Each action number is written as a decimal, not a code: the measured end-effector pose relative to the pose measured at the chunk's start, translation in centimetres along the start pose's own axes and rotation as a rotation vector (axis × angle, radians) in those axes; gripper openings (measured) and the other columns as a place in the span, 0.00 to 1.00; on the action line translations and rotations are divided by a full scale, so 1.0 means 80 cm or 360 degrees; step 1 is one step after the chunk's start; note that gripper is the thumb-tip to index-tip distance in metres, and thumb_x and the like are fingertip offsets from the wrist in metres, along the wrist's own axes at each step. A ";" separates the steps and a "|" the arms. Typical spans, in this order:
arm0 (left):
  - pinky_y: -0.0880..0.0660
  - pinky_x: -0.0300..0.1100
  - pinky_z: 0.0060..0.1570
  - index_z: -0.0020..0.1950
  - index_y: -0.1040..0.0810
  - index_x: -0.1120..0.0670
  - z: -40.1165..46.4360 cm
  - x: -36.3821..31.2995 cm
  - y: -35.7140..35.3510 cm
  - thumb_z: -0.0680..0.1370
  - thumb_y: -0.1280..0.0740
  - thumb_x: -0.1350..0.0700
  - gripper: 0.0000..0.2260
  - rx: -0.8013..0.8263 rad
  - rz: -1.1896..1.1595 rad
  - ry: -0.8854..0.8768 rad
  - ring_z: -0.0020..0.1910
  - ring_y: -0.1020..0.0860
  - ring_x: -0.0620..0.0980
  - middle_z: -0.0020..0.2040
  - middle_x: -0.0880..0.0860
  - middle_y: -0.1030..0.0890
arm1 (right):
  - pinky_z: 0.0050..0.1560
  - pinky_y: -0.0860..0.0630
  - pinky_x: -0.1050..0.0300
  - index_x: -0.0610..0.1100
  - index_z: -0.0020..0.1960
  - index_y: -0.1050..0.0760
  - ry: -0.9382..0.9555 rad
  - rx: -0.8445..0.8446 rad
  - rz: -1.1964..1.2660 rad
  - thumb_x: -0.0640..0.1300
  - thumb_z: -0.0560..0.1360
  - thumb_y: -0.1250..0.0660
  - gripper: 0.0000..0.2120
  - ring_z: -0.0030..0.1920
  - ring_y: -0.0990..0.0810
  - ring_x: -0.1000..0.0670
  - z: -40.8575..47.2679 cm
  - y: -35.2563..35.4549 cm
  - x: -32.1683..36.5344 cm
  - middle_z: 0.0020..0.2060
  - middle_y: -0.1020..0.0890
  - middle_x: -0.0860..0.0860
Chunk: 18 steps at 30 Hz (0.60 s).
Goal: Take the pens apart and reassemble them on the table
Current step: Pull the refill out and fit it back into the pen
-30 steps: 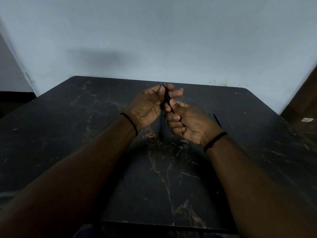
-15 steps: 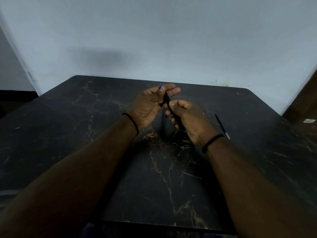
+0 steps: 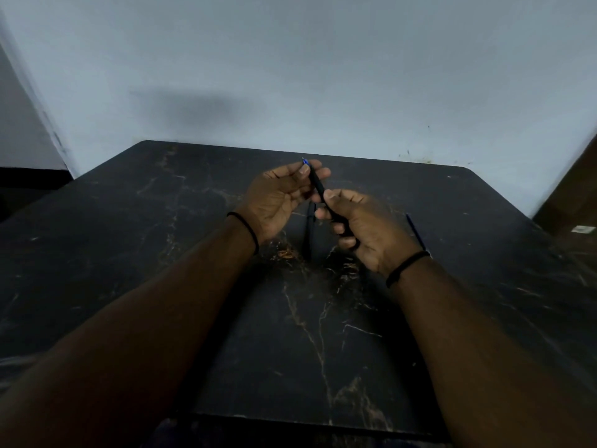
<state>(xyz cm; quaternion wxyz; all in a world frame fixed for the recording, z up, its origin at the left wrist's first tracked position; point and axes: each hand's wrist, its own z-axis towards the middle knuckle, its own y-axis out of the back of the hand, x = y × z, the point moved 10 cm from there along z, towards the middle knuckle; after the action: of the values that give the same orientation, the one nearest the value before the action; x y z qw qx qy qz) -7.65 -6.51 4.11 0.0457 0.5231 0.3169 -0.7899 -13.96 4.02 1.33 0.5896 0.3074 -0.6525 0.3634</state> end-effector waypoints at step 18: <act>0.27 0.48 0.64 0.50 0.20 0.59 0.004 0.004 0.013 0.80 0.38 0.64 0.07 -0.0072 0.0009 0.0004 0.49 0.16 0.51 0.44 0.55 0.14 | 0.19 0.43 0.68 0.48 0.50 0.23 0.0001 -0.0057 -0.0018 0.46 0.79 0.31 0.02 0.25 0.33 0.57 -0.001 0.005 0.003 0.36 0.16 0.48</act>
<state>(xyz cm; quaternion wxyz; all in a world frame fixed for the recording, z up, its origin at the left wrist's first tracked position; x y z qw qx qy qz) -7.64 -7.41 3.47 0.0595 0.5237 0.3333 -0.7817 -14.33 4.30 1.50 0.5973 0.3002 -0.6570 0.3485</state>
